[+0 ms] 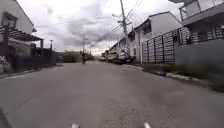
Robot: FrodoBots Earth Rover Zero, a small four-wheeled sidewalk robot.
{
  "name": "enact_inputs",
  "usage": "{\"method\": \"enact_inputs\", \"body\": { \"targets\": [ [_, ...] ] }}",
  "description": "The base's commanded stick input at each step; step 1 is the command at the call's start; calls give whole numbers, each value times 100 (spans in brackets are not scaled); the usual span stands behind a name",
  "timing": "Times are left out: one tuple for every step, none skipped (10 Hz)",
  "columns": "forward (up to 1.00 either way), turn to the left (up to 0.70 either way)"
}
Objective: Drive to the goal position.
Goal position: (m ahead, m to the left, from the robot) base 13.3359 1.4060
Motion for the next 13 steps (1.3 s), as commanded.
{"method": "enact_inputs", "body": {
  "targets": [
    [70,-27],
    [70,13],
    [70,2],
    [70,0],
    [70,0],
    [70,0],
    [70,7],
    [70,0],
    [70,0],
    [70,0],
    [70,4],
    [70,0],
    [70,3]
  ]
}}
